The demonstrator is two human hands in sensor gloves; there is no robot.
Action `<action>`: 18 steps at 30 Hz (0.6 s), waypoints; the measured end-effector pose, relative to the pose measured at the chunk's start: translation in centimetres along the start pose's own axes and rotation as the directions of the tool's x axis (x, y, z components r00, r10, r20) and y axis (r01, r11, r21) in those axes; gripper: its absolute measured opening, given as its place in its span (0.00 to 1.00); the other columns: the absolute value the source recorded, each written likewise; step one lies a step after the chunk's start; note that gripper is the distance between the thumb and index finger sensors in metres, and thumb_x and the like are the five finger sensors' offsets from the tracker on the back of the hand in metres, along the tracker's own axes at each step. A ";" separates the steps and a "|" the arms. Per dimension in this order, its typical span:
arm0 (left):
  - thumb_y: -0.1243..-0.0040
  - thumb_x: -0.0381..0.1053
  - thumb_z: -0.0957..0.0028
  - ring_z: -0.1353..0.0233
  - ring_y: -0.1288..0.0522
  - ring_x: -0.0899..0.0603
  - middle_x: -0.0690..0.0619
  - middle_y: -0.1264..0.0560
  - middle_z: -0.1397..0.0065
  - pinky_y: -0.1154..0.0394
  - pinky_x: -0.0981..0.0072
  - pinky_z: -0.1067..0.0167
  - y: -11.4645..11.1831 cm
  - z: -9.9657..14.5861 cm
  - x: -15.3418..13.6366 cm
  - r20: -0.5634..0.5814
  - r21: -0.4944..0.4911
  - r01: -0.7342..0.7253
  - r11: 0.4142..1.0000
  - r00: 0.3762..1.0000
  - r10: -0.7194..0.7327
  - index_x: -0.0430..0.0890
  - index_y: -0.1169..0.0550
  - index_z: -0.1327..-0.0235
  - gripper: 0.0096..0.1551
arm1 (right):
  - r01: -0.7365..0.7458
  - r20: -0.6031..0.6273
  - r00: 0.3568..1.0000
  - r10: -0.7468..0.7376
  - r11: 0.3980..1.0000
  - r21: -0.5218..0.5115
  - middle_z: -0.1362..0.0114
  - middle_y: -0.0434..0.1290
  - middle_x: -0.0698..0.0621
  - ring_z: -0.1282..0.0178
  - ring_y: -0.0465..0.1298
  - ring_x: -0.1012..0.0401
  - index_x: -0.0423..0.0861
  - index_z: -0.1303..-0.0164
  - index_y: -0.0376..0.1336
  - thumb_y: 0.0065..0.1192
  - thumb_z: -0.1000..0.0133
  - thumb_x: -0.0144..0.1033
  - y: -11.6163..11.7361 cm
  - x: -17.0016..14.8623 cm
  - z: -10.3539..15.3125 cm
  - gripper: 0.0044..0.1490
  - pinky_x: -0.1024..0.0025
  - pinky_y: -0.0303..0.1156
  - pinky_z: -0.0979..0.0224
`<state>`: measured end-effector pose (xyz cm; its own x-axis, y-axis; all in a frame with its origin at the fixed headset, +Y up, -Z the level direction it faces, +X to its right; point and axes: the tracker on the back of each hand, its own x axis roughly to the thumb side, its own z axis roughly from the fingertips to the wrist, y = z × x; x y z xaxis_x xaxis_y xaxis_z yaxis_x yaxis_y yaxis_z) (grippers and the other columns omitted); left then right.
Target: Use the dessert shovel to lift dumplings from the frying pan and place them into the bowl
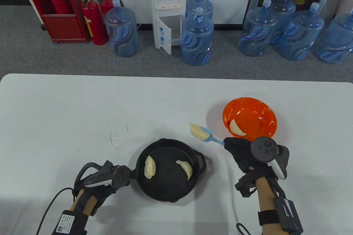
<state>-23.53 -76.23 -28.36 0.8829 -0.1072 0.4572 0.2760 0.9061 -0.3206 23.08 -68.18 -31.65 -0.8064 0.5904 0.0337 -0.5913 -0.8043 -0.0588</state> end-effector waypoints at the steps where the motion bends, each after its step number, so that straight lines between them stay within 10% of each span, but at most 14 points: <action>1: 0.54 0.61 0.37 0.42 0.19 0.52 0.60 0.24 0.37 0.26 0.46 0.26 0.0 0.0 0.0 0.000 0.000 -0.001 1.000 1.000 0.001 0.53 0.34 0.22 0.31 | -0.004 -0.014 1.000 0.004 1.000 -0.013 0.42 0.80 0.48 0.66 0.79 0.62 0.52 0.31 0.73 0.62 0.35 0.49 -0.2 -0.2 0.0 0.25 0.64 0.76 0.58; 18: 0.54 0.61 0.37 0.42 0.19 0.52 0.60 0.24 0.37 0.26 0.46 0.26 0.0 0.0 -0.1 -0.001 0.002 -0.010 1.000 1.000 0.010 0.53 0.34 0.22 0.31 | -0.113 -0.259 0.963 0.079 0.986 -0.121 0.38 0.78 0.47 0.64 0.78 0.61 0.51 0.29 0.72 0.61 0.34 0.47 -3.9 -6.0 0.3 0.26 0.63 0.76 0.56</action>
<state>-23.58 -76.25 -28.37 0.8862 -0.0983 0.4527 0.2661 0.9079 -0.3240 30.16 -68.61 -31.28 -0.8210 0.5225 -0.2303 -0.4911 -0.8519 -0.1821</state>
